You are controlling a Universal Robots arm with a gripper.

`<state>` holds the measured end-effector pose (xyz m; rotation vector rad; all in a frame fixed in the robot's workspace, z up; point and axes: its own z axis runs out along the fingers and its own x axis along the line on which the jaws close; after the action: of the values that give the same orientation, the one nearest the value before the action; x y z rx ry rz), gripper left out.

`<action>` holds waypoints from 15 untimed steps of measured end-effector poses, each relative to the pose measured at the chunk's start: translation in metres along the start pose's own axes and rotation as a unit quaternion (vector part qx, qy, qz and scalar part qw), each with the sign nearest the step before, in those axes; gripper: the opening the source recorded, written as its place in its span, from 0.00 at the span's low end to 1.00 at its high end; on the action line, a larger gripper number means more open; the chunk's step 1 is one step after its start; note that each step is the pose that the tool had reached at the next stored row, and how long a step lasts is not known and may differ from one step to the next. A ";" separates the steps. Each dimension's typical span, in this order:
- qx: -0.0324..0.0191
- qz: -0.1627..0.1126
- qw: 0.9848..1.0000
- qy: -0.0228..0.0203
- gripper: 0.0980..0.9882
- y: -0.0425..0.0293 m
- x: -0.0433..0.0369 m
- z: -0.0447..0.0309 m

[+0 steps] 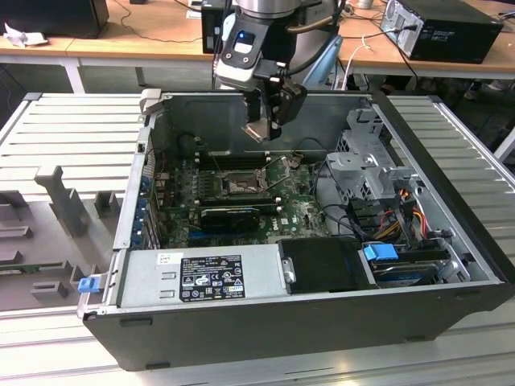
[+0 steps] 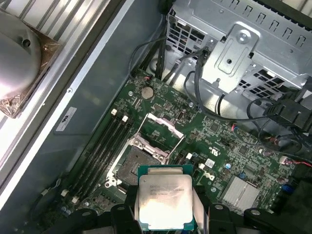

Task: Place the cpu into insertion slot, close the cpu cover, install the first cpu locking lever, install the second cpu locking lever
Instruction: 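Place the cpu into insertion slot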

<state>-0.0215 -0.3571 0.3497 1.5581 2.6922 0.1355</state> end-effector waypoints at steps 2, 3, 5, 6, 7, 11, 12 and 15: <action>0.000 0.008 1.000 -0.001 0.48 0.0000 0.0000 0.0001; 0.000 0.012 1.000 -0.001 0.48 0.0000 0.0000 0.0001; 0.000 0.022 1.000 -0.002 0.48 0.0000 0.0000 0.0003; 0.000 0.025 1.000 -0.002 0.48 0.0000 0.0000 0.0003; -0.001 0.029 1.000 -0.003 0.48 0.0000 0.0000 0.0003; -0.001 0.045 0.999 -0.004 0.48 -0.0001 0.0000 0.0008; -0.001 0.050 0.999 -0.004 0.48 -0.0001 0.0000 0.0009; -0.001 0.072 0.997 -0.006 0.48 -0.0001 0.0000 0.0017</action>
<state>-0.0215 -0.3571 0.3480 1.7462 2.5669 0.1317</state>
